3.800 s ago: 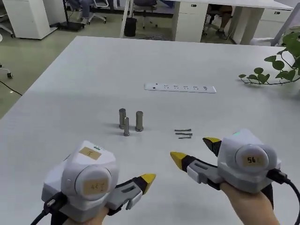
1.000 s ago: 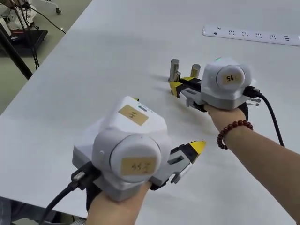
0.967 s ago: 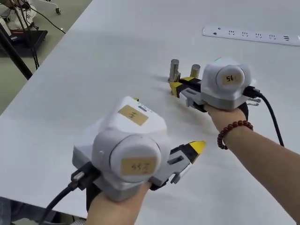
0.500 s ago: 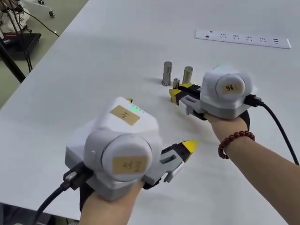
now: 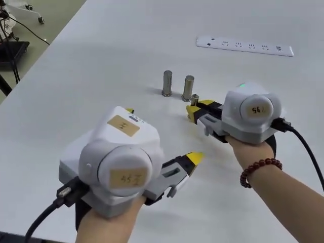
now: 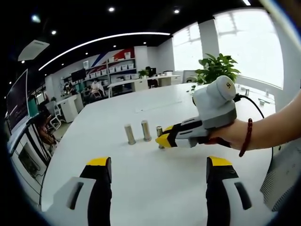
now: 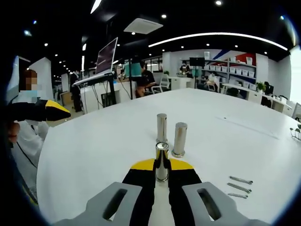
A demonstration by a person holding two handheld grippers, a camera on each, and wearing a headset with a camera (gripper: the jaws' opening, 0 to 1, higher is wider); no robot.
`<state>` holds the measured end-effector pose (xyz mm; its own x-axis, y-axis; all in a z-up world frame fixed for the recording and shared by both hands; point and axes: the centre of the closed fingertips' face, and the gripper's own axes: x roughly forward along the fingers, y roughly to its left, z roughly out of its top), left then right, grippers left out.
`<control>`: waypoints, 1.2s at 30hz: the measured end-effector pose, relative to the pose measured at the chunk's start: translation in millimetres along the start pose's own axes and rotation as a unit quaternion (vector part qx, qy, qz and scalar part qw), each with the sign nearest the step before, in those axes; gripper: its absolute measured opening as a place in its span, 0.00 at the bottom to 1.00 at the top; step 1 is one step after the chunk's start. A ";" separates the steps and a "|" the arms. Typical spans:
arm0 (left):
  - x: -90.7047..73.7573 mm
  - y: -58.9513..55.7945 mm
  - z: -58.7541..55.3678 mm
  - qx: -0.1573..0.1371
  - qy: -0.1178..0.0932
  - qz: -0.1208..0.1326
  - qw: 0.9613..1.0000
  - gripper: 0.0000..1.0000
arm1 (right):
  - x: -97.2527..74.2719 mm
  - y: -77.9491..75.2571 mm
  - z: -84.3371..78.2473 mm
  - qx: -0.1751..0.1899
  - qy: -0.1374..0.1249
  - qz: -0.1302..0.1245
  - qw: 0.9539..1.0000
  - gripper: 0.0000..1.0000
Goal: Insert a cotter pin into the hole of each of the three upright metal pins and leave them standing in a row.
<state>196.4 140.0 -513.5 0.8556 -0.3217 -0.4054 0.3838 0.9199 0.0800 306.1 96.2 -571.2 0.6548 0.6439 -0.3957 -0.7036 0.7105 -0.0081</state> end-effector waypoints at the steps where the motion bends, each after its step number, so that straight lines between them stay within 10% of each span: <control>1: 0.0 -0.1 0.1 0.001 0.000 0.000 1.000 0.81 | -2.3 -0.8 -1.0 0.000 0.001 -0.001 1.000 0.04; 36: 0.1 -3.0 3.9 0.013 -0.003 -0.005 1.000 0.79 | -55.5 -4.9 -31.0 0.021 -0.007 -0.051 0.998 0.04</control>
<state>196.7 136.3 -510.2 0.8538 -0.3329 -0.4004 0.4017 0.9103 0.0998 264.6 48.3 -577.7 0.7262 0.5717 -0.3818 -0.6215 0.7834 -0.0089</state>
